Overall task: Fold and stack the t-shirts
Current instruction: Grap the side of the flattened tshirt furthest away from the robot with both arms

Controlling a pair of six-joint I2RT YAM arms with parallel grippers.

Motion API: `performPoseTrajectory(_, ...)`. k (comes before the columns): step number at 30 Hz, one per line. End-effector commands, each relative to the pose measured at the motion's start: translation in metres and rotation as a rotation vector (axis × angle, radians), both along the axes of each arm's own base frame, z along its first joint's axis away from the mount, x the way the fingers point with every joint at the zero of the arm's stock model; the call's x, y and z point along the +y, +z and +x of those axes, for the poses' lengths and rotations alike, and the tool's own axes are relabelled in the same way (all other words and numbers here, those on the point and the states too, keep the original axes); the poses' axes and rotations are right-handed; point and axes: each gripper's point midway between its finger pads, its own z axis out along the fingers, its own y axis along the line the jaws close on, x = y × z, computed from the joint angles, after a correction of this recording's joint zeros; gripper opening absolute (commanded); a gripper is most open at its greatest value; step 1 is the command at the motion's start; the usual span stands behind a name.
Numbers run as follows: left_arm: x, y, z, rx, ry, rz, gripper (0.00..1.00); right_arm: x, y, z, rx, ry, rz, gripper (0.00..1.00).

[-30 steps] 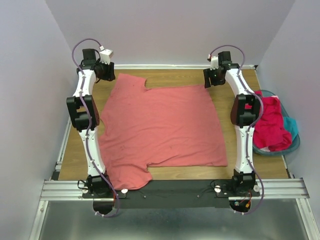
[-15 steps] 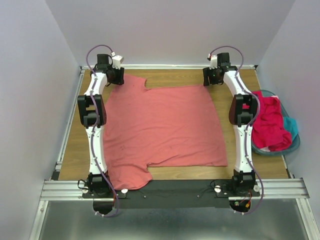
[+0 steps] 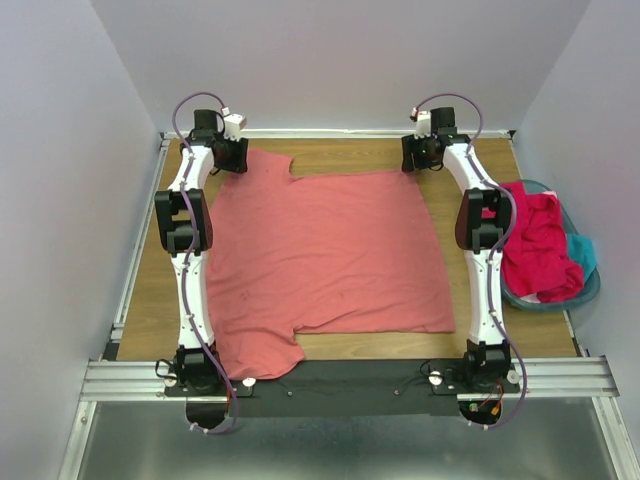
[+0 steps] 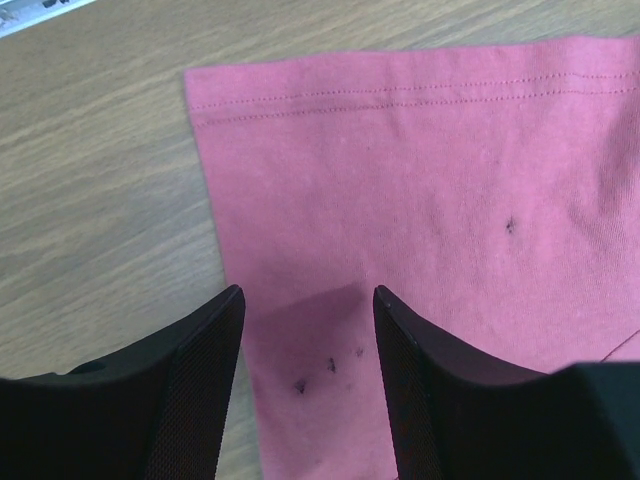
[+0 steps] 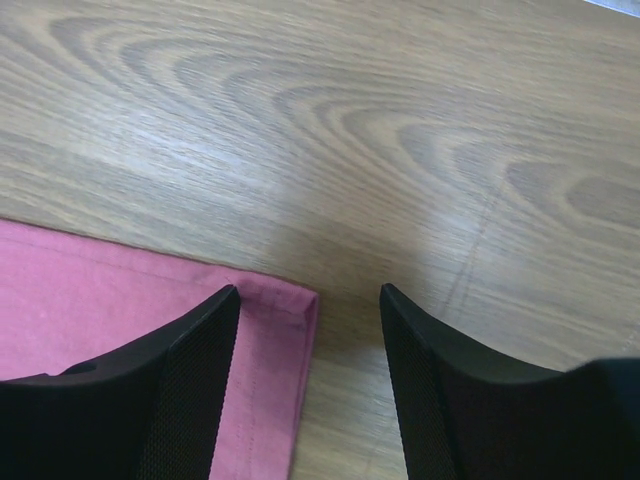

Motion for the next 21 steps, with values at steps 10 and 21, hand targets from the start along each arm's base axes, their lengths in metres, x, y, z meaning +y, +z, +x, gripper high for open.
performPoseTrajectory(10, 0.005, 0.002, -0.011, 0.034, -0.003, 0.018, 0.64, 0.025, -0.041, -0.026, 0.112, 0.064, 0.043, 0.39)
performPoseTrajectory(21, 0.010, -0.008, -0.020, 0.076, 0.006, 0.040, 0.64, 0.023, -0.033, -0.025, 0.098, 0.072, 0.037, 0.00)
